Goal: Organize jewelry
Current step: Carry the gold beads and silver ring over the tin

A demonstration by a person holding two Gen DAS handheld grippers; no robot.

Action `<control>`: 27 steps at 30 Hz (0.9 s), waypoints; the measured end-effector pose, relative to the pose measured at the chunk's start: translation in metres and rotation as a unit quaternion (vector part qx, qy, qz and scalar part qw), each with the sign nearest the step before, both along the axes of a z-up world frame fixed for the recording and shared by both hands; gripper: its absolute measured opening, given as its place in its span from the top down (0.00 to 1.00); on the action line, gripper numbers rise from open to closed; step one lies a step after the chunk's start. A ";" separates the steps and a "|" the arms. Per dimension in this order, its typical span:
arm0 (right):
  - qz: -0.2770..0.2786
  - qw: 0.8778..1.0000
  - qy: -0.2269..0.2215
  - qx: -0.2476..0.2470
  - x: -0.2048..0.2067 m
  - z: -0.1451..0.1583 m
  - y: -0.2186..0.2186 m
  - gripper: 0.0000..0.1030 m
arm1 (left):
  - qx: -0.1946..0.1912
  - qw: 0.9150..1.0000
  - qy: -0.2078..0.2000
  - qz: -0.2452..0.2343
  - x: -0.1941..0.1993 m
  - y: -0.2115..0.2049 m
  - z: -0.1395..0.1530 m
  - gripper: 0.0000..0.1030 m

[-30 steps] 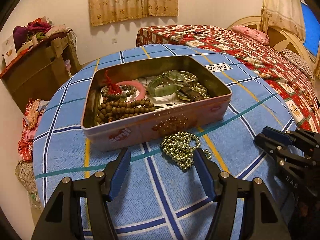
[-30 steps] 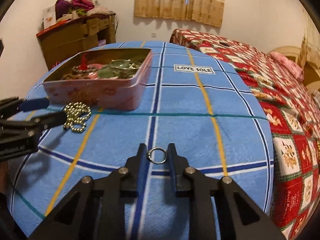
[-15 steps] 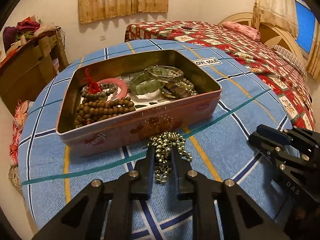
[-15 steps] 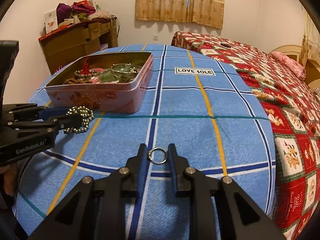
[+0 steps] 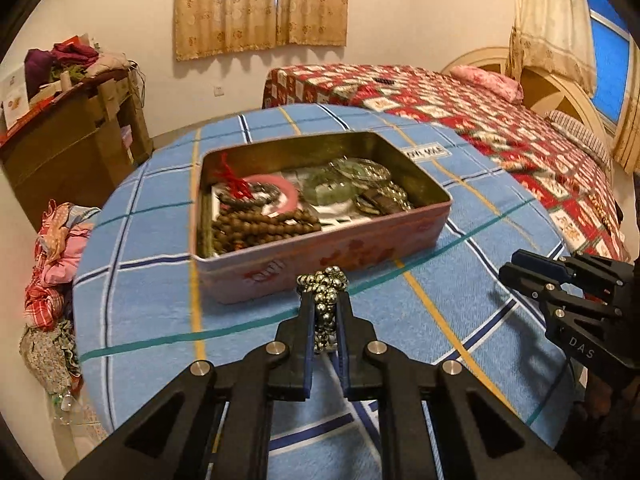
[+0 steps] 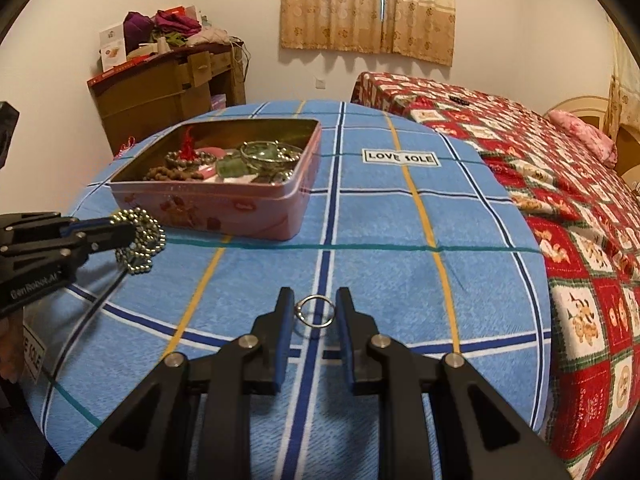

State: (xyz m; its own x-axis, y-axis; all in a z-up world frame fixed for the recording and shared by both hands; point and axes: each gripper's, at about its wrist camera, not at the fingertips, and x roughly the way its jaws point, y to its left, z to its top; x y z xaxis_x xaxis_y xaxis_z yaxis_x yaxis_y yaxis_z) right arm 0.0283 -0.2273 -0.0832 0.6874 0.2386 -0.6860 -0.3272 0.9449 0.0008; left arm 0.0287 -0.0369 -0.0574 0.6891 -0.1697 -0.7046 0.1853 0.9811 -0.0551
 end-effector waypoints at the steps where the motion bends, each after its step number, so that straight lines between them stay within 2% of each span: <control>1: 0.001 1.000 -0.002 0.001 0.000 0.002 0.000 0.78 | -0.001 1.000 -0.003 0.001 -0.001 0.001 0.002 0.91; 14: 0.020 0.999 -0.028 0.005 0.000 0.027 0.013 0.78 | -0.006 0.999 -0.038 0.004 -0.004 0.011 0.035 0.91; 27: 0.045 0.997 -0.060 0.004 0.015 0.054 0.035 0.78 | -0.001 0.998 -0.060 0.013 0.011 0.018 0.050 0.91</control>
